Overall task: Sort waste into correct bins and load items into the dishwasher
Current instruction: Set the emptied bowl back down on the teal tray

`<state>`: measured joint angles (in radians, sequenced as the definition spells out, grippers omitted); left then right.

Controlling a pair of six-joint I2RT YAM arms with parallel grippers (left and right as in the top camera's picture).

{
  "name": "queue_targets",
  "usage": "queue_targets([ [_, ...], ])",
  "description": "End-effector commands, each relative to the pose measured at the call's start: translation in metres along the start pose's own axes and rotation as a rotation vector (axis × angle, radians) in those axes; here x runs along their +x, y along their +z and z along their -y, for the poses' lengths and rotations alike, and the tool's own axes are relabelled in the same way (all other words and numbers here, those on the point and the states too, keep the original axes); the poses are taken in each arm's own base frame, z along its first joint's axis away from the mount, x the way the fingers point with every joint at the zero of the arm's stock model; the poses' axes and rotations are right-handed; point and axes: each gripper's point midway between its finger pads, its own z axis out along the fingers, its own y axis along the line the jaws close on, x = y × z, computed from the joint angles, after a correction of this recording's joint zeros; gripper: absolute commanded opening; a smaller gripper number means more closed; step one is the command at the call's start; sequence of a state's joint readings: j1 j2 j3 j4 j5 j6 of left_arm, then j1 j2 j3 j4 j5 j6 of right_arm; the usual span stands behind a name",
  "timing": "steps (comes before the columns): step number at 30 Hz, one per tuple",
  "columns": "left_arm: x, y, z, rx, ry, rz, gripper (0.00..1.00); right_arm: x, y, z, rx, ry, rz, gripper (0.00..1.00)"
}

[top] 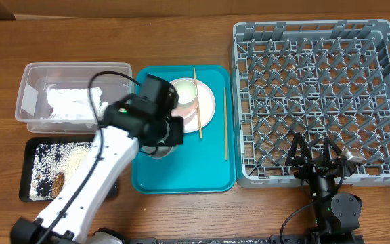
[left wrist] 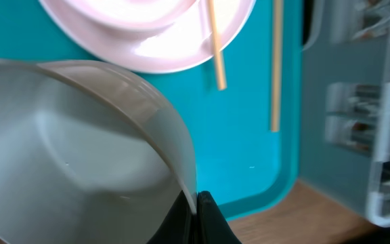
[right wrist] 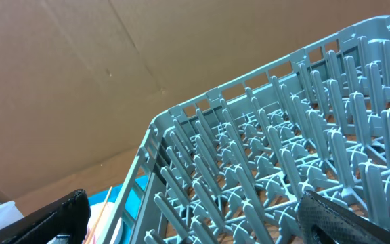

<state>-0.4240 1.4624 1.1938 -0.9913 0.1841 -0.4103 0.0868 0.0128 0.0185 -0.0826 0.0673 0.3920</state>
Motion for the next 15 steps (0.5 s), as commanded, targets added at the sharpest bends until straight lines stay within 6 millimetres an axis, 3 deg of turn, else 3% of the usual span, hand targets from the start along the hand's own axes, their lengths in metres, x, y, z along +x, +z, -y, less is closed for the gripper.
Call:
queue_targets([
  [1, -0.001, 0.011, -0.013, -0.163, -0.014, 0.014, 0.04, 0.001, 0.000, 0.002, 0.005, 0.001, 0.007, 1.00],
  [13, 0.024, 0.066, -0.024, -0.254, 0.001, -0.184, 0.04, 0.001, 0.000, 0.001, 0.002, 0.001, 0.009, 1.00],
  [15, 0.027, 0.070, -0.026, -0.265, -0.001, -0.205, 0.11, 0.001, 0.000, 0.002, 0.004, 0.000, 0.007, 1.00],
])
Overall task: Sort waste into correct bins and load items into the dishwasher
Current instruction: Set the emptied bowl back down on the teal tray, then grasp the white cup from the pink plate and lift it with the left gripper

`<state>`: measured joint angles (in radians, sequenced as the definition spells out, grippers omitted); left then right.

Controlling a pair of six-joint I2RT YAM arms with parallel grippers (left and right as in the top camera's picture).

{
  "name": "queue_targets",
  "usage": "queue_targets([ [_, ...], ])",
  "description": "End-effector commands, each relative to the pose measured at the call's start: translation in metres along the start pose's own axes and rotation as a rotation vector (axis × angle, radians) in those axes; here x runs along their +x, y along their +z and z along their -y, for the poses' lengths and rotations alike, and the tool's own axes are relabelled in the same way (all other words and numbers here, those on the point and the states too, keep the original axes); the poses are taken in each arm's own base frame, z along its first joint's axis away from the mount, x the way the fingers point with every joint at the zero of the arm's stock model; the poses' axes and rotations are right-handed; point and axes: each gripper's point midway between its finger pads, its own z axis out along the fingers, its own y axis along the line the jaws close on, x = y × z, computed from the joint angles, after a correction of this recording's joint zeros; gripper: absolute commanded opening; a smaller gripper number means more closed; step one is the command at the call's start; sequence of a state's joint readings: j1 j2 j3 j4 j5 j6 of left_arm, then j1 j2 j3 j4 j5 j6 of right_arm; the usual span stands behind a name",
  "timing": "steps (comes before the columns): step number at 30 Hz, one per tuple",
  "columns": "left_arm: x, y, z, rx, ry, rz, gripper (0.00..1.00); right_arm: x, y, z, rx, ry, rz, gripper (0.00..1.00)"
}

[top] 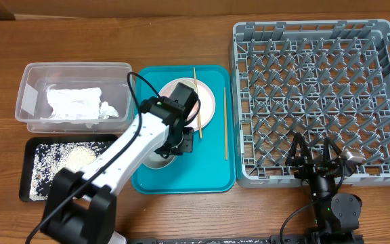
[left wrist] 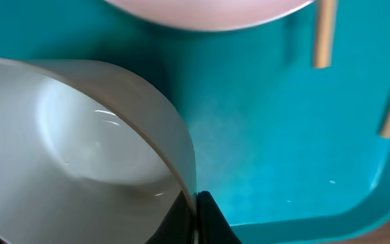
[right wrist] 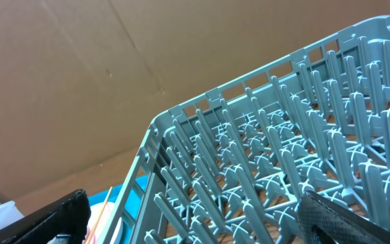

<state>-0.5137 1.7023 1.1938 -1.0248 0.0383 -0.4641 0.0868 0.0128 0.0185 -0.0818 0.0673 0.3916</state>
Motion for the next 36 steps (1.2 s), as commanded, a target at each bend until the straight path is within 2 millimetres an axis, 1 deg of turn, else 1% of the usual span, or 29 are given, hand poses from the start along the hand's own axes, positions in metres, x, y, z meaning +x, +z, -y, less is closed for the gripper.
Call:
queue_targets([
  [1, -0.002, 0.005, -0.002, -0.028, -0.008, -0.011, 0.17, 0.000, 0.000, 0.001, 0.003, 0.001, 0.010, 1.00],
  [3, -0.002, 0.006, -0.002, -0.029, -0.008, -0.013, 0.27, -0.005, 0.000, -0.001, -0.007, 0.002, 0.032, 1.00],
  [4, -0.002, 0.006, -0.002, -0.028, -0.007, -0.011, 0.30, -0.011, -0.001, -0.004, -0.017, 0.004, 0.051, 1.00],
  [7, -0.008, 0.001, 0.000, -0.021, -0.007, 0.007, 0.31, -0.031, -0.004, -0.013, -0.035, 0.007, 0.100, 1.00],
  [9, -0.018, -0.007, 0.002, -0.008, -0.013, 0.036, 0.31, -0.051, -0.009, -0.021, -0.043, 0.009, 0.142, 1.00],
  [12, -0.042, -0.027, 0.005, 0.017, -0.029, 0.108, 0.31, -0.079, -0.016, -0.032, -0.055, 0.013, 0.188, 1.00],
  [14, -0.062, -0.045, 0.001, 0.016, -0.052, 0.175, 0.31, -0.097, -0.019, -0.041, -0.059, 0.014, 0.195, 1.00],
  [18, -0.102, -0.081, -0.018, -0.003, -0.122, 0.310, 0.31, -0.124, -0.016, -0.054, -0.036, 0.010, 0.149, 1.00],
  [21, -0.127, -0.097, -0.034, 0.022, -0.182, 0.393, 0.31, -0.135, -0.005, -0.061, 0.007, 0.004, 0.061, 1.00],
  [22, -0.135, -0.100, -0.037, 0.046, -0.200, 0.418, 0.34, -0.138, 0.002, -0.062, 0.026, 0.001, 0.023, 1.00],
  [24, -0.147, -0.103, -0.040, 0.088, -0.221, 0.450, 0.35, -0.139, 0.015, -0.064, 0.064, -0.005, -0.053, 1.00],
  [25, -0.151, -0.105, -0.041, 0.102, -0.228, 0.462, 0.35, -0.139, 0.021, -0.064, 0.082, -0.008, -0.088, 1.00],
  [27, -0.158, -0.104, -0.043, 0.124, -0.245, 0.474, 0.35, -0.135, 0.042, -0.063, 0.135, -0.016, -0.198, 1.00],
  [28, -0.158, -0.103, -0.042, 0.128, -0.244, 0.470, 0.35, -0.133, 0.046, -0.063, 0.147, -0.017, -0.223, 1.00],
  [29, -0.157, -0.099, -0.039, 0.145, -0.239, 0.454, 0.33, -0.126, 0.059, -0.060, 0.181, -0.022, -0.294, 1.00],
  [30, -0.157, -0.098, -0.037, 0.150, -0.236, 0.447, 0.33, -0.124, 0.063, -0.060, 0.189, -0.023, -0.316, 1.00],
  [33, -0.154, -0.083, -0.026, 0.167, -0.216, 0.405, 0.32, -0.106, 0.085, -0.060, 0.204, -0.021, -0.428, 1.00],
  [34, -0.155, -0.078, -0.024, 0.163, -0.211, 0.393, 0.32, -0.099, 0.092, -0.060, 0.198, -0.017, -0.459, 1.00],
  [35, -0.156, -0.068, -0.022, 0.158, -0.208, 0.374, 0.30, -0.089, 0.100, -0.061, 0.183, -0.010, -0.497, 1.00],
  [36, -0.156, -0.061, -0.021, 0.156, -0.208, 0.360, 0.29, -0.082, 0.104, -0.062, 0.173, -0.005, -0.522, 1.00],
])
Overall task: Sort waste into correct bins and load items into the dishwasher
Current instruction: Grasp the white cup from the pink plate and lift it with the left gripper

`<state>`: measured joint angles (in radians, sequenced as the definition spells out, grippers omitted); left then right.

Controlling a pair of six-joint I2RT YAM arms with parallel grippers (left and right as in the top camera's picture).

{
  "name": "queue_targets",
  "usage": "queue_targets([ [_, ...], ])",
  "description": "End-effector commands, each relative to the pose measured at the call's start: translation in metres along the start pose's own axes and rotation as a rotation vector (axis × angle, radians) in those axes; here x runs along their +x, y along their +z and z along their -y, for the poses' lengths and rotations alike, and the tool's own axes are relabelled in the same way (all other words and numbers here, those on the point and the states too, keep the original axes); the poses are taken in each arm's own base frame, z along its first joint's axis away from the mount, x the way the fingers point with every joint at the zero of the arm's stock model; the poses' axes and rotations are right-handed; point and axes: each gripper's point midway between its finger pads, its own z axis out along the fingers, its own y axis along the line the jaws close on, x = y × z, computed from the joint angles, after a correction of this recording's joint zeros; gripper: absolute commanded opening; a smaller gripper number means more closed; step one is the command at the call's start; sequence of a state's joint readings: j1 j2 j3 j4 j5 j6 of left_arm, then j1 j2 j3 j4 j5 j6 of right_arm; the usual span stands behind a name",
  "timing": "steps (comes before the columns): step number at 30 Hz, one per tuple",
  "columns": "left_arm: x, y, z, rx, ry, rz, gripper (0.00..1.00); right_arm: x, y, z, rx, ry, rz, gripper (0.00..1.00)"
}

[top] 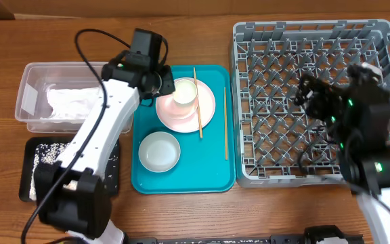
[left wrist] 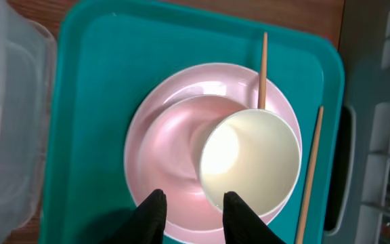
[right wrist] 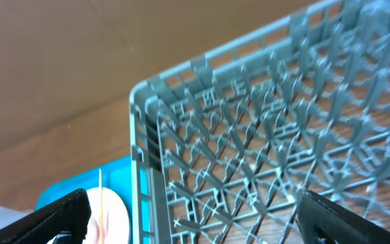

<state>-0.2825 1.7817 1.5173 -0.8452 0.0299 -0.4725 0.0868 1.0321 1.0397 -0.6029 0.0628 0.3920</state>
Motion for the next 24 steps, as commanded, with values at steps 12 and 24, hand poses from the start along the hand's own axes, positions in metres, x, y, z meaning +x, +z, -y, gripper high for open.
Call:
queue_targets([
  [12, 0.030, 0.070, 0.008, 0.026, -0.005, -0.173, 0.07, 0.019, 0.033, -0.010, -0.039, -0.001, -0.130, 1.00],
  [24, -0.031, -0.027, 0.043, 0.291, 0.060, -0.038, 0.04, 0.010, 0.003, -0.097, -0.618, -0.054, -0.177, 1.00],
])
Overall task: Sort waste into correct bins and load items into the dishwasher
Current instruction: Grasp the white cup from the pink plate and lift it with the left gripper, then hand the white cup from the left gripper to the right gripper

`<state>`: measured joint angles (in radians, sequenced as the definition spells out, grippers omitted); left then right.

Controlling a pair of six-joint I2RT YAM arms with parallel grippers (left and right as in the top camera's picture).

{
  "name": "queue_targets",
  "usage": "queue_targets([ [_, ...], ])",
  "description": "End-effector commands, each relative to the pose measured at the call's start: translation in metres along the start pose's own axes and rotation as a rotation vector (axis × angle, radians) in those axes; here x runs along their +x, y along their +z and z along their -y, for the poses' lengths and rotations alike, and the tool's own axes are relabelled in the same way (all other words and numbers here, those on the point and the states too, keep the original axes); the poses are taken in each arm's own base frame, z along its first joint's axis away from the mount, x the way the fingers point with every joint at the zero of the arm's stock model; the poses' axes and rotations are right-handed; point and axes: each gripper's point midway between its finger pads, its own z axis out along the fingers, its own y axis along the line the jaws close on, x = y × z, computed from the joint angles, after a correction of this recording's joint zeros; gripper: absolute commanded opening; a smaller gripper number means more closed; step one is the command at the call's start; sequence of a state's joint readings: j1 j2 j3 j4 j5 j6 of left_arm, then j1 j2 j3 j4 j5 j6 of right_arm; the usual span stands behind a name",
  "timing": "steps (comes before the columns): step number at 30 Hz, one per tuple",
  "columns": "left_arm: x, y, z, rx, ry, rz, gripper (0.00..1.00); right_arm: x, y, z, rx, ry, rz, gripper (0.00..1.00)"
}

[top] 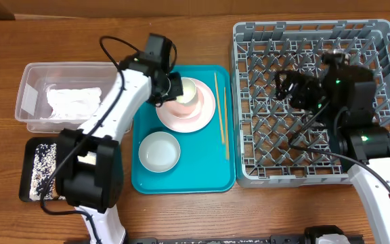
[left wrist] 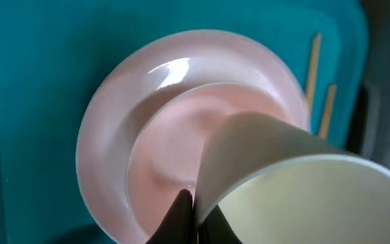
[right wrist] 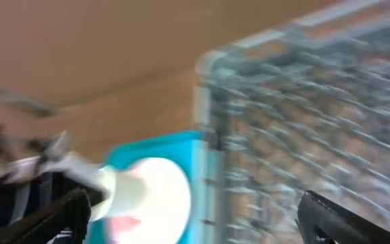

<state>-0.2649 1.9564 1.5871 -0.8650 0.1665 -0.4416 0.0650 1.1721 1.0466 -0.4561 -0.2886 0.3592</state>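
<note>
A cream paper cup (left wrist: 296, 183) leans tilted on the pink plate (left wrist: 127, 129). My left gripper (left wrist: 193, 207) is shut on its rim, one finger inside and one outside. In the overhead view the cup (top: 187, 91) and the left gripper (top: 170, 87) are at the back of the teal tray (top: 208, 173). A white bowl (top: 159, 150) stands upright on the tray's front left. Two chopsticks (top: 220, 115) lie along the tray's right side. My right gripper (top: 291, 87) hangs open over the left part of the grey dish rack (top: 317, 28), holding nothing; its own view is blurred.
A clear bin (top: 32, 74) holding white crumpled paper (top: 73, 102) stands left of the tray. In front of it lies a black tray (top: 32, 190) with rice and scraps. The rack fills the table's right side.
My left gripper, open above the upright cup, is now shut on the cup's rim and the cup leans. The chopstick across the plate now lies beside it. My right arm has moved left over the rack.
My left gripper held the white bowl by its rim above the tray, then low on the tray. Later the bowl stood free and the gripper was open over the cup, now gripped. My right arm sat before the rack, then over it.
</note>
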Motion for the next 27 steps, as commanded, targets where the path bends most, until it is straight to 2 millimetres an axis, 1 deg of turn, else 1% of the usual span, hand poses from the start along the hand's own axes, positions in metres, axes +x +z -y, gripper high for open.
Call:
queue_targets([
  [1, -0.033, -0.097, 0.049, 0.293, 0.097, 0.121, 0.04, -0.005, -0.017, -0.058, -0.360, -0.052, -0.052, 1.00],
  [3, -0.029, -0.135, 0.072, 0.503, 0.158, 0.103, 0.04, -0.009, -0.017, -0.066, -0.430, -0.068, -0.052, 1.00],
  [5, -0.023, -0.167, 0.088, 0.703, 0.206, 0.085, 0.04, -0.008, -0.014, -0.071, -0.479, -0.079, -0.063, 1.00],
  [6, -0.020, -0.187, 0.095, 0.833, 0.227, 0.071, 0.04, -0.007, -0.012, -0.075, -0.522, -0.094, -0.075, 1.00],
  [7, -0.018, -0.197, 0.097, 0.896, 0.239, 0.063, 0.04, -0.005, -0.011, -0.079, -0.554, -0.108, -0.083, 1.00],
  [9, -0.013, -0.223, 0.102, 1.077, 0.284, 0.040, 0.04, 0.001, -0.009, -0.090, -0.666, -0.142, -0.117, 1.00],
  [10, -0.011, -0.228, 0.103, 1.119, 0.300, 0.036, 0.04, 0.003, -0.007, -0.092, -0.701, -0.148, -0.129, 1.00],
  [12, -0.008, -0.235, 0.105, 1.176, 0.324, 0.028, 0.04, 0.008, -0.002, -0.099, -0.777, -0.168, -0.155, 1.00],
  [15, -0.005, -0.232, 0.111, 1.167, 0.349, 0.028, 0.04, 0.019, 0.000, -0.117, -0.933, -0.220, -0.198, 1.00],
  [19, 0.005, -0.231, 0.128, 1.187, 0.412, 0.021, 0.04, 0.034, -0.011, -0.142, -1.127, -0.321, -0.233, 1.00],
  [22, 0.013, -0.231, 0.143, 1.204, 0.464, 0.017, 0.04, 0.037, -0.016, -0.154, -1.174, -0.369, -0.221, 1.00],
  [24, 0.016, -0.231, 0.148, 1.210, 0.480, 0.014, 0.04, 0.037, -0.023, -0.163, -1.213, -0.403, -0.212, 1.00],
  [27, 0.015, -0.232, 0.150, 1.212, 0.488, 0.018, 0.04, 0.037, -0.038, -0.173, -1.280, -0.449, -0.215, 1.00],
])
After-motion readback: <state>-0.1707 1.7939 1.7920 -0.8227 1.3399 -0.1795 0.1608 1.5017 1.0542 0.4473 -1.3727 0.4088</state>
